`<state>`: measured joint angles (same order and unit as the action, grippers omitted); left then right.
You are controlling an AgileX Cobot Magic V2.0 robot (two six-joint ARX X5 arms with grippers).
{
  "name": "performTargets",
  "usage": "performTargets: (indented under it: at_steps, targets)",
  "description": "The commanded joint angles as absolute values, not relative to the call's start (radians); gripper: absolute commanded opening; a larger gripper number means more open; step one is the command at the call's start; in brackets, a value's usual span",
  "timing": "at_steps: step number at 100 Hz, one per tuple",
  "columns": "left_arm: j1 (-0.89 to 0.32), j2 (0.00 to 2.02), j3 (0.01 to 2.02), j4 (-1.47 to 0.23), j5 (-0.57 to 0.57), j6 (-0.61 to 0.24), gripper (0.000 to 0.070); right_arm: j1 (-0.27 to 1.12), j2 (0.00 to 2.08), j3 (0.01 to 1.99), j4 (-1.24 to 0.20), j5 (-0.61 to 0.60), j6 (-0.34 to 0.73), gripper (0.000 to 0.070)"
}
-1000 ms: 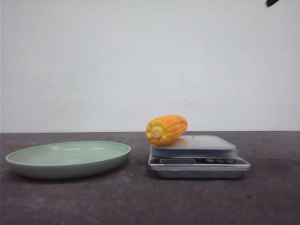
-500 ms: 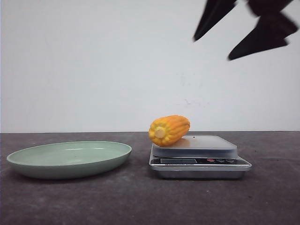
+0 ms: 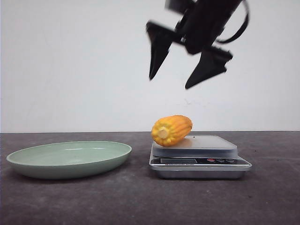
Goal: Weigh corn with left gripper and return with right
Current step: 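Lower the right gripper over the corn and close on it, then lift the corn off the scale and carry it toward the plate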
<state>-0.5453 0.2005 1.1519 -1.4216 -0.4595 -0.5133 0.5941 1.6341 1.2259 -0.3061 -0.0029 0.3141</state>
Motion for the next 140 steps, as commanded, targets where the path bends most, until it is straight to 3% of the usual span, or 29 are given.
performTargets:
  at_steps: [1, 23, 32, 39, 64, 86, 109, 140]
  targets:
    - [-0.548, 0.189, 1.129, -1.442, -0.442, -0.532, 0.0429, 0.607, 1.682, 1.248, -0.308, 0.009, 0.340, 0.0647]
    - [-0.548, 0.180, 1.078, -1.414, -0.421, -0.525, 0.0429, 0.608, 1.755, 1.249, -0.389, 0.056, 0.368, 0.0641]
    - [-0.548, 0.180, 1.078, -1.388, -0.421, -0.516, 0.0429, 0.612, 1.757, 1.249, -0.434, 0.059, 0.368, 0.0576]
    - [-0.548, 0.180, 1.078, -1.365, -0.421, -0.496, 0.0429, 0.619, 1.757, 1.249, -0.450, 0.068, 0.368, 0.0478]
    - [-0.548, 0.180, 1.078, -1.342, -0.421, -0.469, 0.0429, 0.629, 1.757, 1.249, -0.473, 0.077, 0.365, 0.0000]
    - [-0.548, 0.180, 1.078, -1.343, -0.421, -0.463, 0.0429, 0.634, 1.728, 1.254, -0.469, 0.100, 0.353, 0.0000]
    - [-0.548, 0.180, 1.078, -1.342, -0.421, -0.464, 0.0429, 0.676, 1.573, 1.259, -0.476, 0.075, 0.270, 0.0000]
    - [-0.548, 0.180, 1.078, -1.325, -0.421, -0.466, 0.0429, 0.801, 1.578, 1.399, -0.434, 0.018, 0.308, 0.0000]
